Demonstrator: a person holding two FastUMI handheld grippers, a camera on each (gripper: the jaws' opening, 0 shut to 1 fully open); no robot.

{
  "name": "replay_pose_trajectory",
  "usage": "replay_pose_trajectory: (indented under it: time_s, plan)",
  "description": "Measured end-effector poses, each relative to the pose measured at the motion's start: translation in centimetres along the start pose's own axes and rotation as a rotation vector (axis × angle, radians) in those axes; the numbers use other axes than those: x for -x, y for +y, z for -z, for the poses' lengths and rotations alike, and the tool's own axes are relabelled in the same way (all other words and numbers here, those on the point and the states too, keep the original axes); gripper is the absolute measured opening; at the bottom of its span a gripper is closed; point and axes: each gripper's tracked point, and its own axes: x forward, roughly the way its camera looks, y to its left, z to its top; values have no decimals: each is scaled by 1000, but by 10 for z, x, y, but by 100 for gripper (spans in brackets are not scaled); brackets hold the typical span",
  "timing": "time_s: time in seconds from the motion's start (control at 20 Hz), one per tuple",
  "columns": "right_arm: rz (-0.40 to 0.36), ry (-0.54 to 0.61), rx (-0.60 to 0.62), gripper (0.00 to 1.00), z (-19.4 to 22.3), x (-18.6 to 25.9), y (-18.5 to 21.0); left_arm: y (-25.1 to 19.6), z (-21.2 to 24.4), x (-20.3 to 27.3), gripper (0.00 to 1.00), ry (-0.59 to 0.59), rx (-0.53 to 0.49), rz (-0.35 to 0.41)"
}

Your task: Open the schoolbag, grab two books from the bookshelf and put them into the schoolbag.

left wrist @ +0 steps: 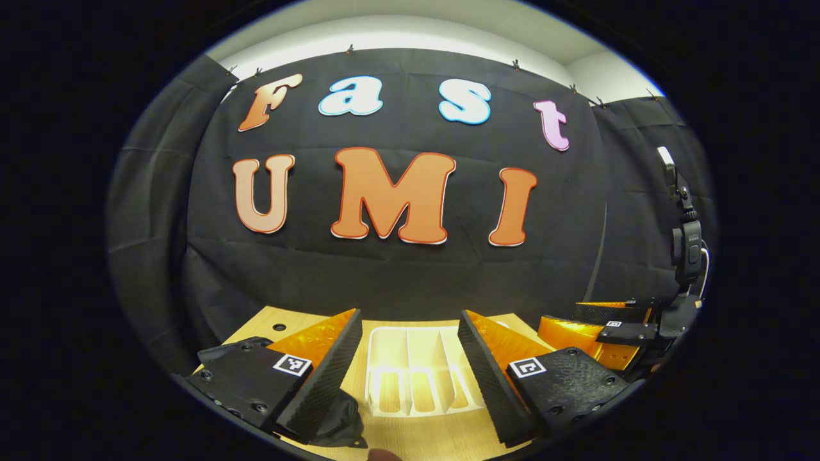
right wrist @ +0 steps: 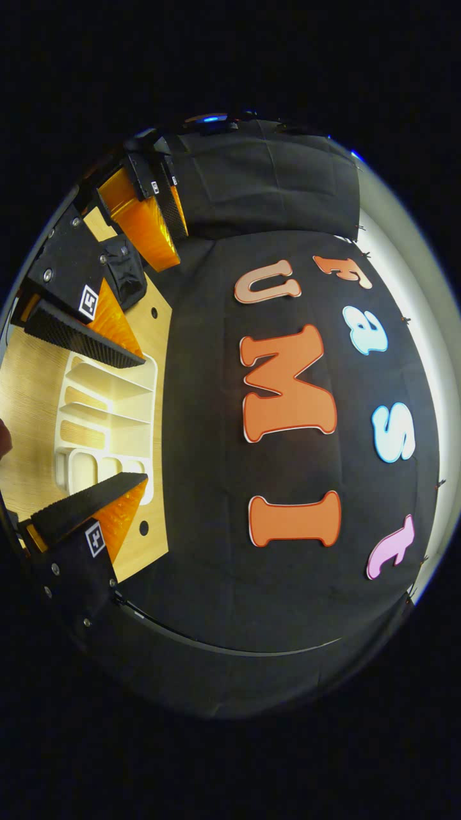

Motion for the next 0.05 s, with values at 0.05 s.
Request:
replay_pose_trajectory:
  time_s: [0.05]
  plan:
    - [7, -22, 4, 98, -4, 1, 3, 2, -8, 1, 97, -33, -4, 2]
